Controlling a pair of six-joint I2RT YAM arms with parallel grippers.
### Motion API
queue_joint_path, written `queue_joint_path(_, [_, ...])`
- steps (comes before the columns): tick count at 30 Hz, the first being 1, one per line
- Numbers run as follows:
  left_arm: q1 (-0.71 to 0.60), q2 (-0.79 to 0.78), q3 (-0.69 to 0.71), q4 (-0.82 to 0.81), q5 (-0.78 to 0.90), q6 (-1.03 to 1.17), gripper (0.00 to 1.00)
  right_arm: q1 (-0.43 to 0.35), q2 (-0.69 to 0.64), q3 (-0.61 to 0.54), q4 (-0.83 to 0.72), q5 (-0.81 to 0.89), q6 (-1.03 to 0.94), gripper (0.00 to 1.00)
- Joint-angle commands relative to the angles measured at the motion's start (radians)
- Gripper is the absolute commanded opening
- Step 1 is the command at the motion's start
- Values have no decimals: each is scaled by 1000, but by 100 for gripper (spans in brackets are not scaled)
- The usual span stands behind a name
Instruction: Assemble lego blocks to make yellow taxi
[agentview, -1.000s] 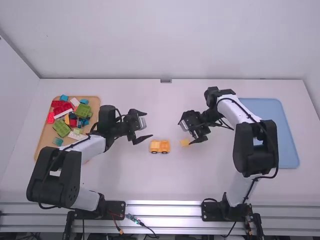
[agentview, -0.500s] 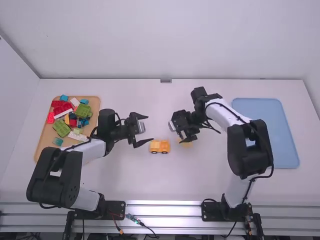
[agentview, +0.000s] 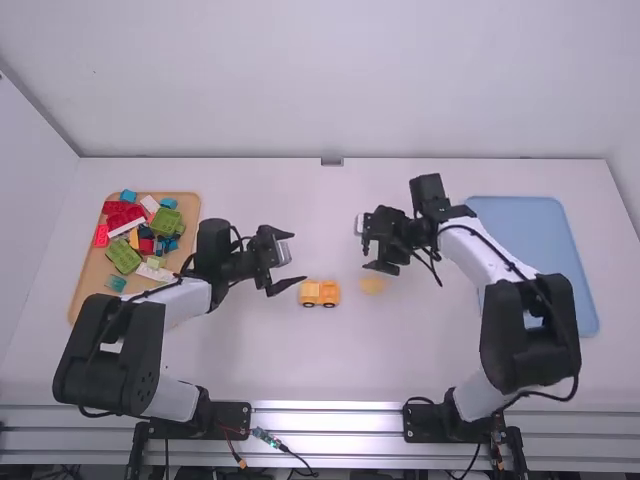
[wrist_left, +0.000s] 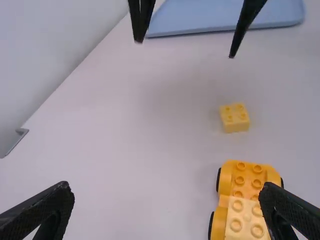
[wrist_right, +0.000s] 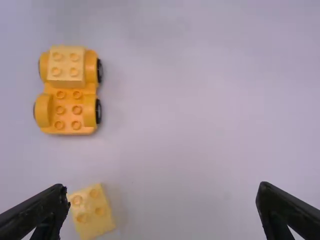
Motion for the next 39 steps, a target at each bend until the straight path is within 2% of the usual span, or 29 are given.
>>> queue_joint_path(1, [8, -21, -1, -12, 12, 5, 99, 5, -48, -124, 55, -95, -14, 99])
queue_joint_path(3, [8, -21, -1, -24, 23, 14, 99, 14, -63, -183, 132, -105, -21, 99])
queue_joint_path(6, [8, -21, -1, -112, 129, 167, 99, 27, -58, -291, 341, -101, 75, 99])
queue_joint_path(9, [8, -21, -1, -165, 166, 235, 99, 14, -50, -336, 420, -102, 92, 99])
queue_joint_path(17, [-6, 27, -1, -164, 142, 241, 99, -39, -37, -349, 307, -156, -120, 99])
queue_joint_path(20, [-21, 89, -1, -109, 130, 241, 99, -49, -8, -349, 320, -157, -122, 99])
queue_joint_path(26, [-29, 214, -1, 26, 232, 233, 99, -55, 111, -349, 389, -193, -170, 99])
queue_joint_path(30, [-36, 233, -1, 37, 236, 233, 99, -74, 155, -346, 391, -209, -198, 99])
queue_joint_path(34, [-41, 233, 0, 32, 190, 233, 99, -89, 155, -349, 336, -211, -314, 99])
queue_joint_path(39, [-65, 233, 3, 34, 189, 233, 99, -106, 155, -348, 319, -245, -363, 99])
